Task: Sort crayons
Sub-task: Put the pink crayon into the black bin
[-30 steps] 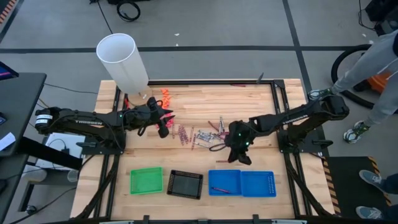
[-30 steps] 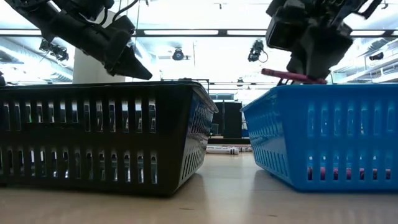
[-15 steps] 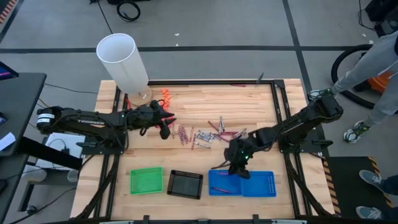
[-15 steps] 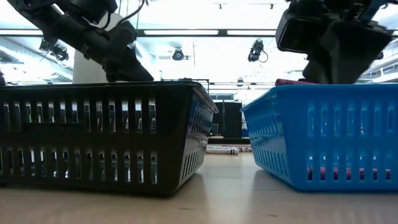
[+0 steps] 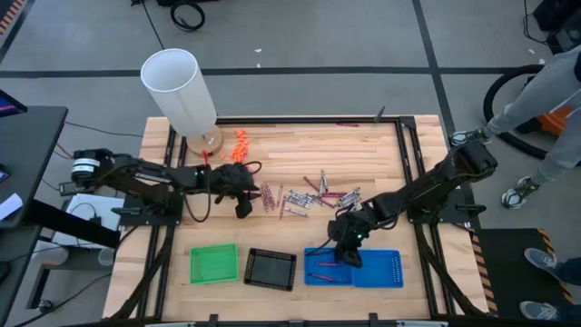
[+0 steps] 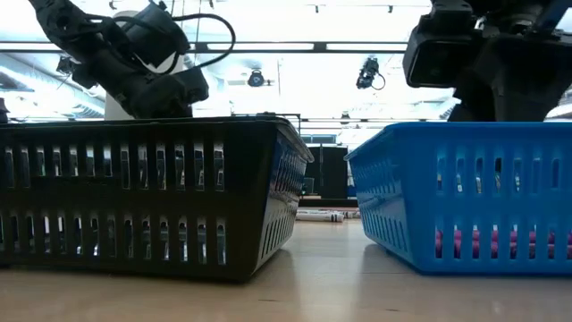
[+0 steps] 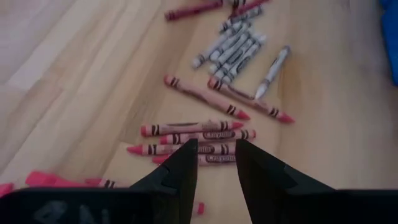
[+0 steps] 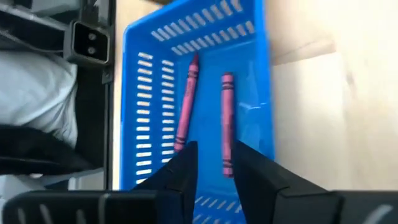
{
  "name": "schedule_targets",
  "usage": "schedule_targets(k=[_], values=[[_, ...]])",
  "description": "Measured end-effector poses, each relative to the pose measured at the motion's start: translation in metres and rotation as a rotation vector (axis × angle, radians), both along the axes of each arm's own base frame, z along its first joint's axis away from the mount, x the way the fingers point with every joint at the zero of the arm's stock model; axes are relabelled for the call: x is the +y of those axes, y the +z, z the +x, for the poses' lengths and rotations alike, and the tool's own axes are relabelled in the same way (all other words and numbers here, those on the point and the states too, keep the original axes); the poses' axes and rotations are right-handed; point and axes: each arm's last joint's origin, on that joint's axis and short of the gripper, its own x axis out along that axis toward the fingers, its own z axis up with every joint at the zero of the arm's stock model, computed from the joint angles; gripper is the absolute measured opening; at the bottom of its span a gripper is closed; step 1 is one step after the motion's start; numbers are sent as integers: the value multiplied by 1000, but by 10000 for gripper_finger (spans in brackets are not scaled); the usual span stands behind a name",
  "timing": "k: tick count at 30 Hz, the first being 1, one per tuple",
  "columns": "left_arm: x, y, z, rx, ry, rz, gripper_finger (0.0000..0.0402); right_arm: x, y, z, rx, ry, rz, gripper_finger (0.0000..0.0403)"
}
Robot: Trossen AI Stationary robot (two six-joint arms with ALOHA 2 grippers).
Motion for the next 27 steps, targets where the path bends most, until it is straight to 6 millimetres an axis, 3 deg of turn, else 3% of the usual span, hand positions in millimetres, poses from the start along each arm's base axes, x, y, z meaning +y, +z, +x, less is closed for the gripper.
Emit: schedule_targets(k=[8,13,17,27], values=[[5,5,4,168,141,-41,118,-12,20,-9,-97,-194,-234,106],[6,7,4,248,218,-88,118,-12,31,-11,-166,-191,-236,106],[3,5,5,318,278,-76,118,-15,31,-11,-202,-239,-353,106],[-12,5,40,450,396,-29,118,-23,27,-5,-304,-451,-736,106]])
